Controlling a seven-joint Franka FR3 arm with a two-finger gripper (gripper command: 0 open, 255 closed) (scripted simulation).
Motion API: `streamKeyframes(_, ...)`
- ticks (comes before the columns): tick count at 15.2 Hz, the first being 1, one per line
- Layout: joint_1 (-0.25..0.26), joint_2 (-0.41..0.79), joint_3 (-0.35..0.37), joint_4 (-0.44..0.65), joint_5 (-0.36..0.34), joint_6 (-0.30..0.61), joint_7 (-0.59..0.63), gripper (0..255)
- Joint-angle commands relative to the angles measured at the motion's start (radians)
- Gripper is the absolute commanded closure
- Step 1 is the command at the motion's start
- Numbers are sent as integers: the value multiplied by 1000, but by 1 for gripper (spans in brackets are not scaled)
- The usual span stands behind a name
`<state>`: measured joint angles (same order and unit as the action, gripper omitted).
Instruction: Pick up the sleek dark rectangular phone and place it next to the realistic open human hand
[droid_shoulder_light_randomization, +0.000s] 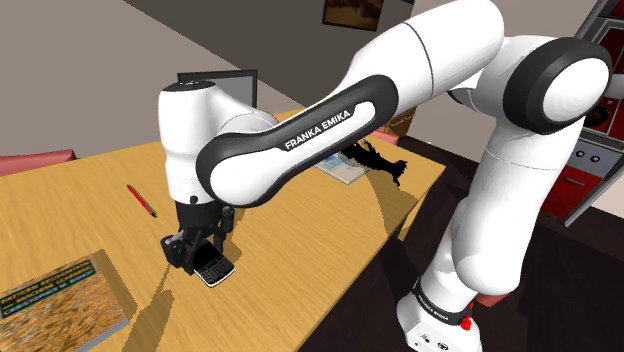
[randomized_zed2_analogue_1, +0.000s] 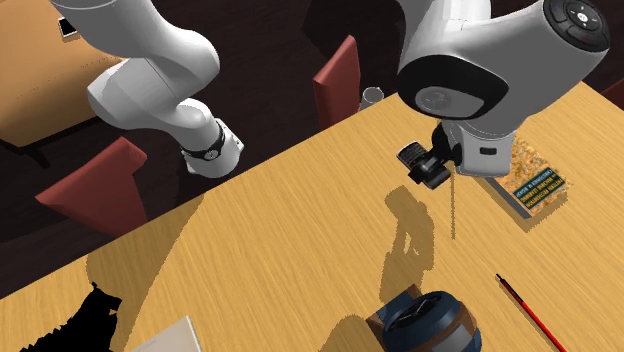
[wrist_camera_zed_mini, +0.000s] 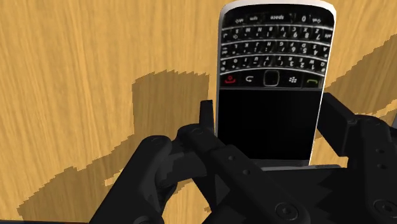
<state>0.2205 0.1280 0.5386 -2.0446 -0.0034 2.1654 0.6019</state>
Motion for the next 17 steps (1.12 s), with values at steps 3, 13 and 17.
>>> streamKeyframes(3, -4, -23, 1, 30, 14, -51, -8, 255)
streamKeyframes(13, -10, -71, 2, 116, 40, -179, -21, 255)
streamKeyframes(17, -11, -84, 2, 157, 46, -231, -23, 255)
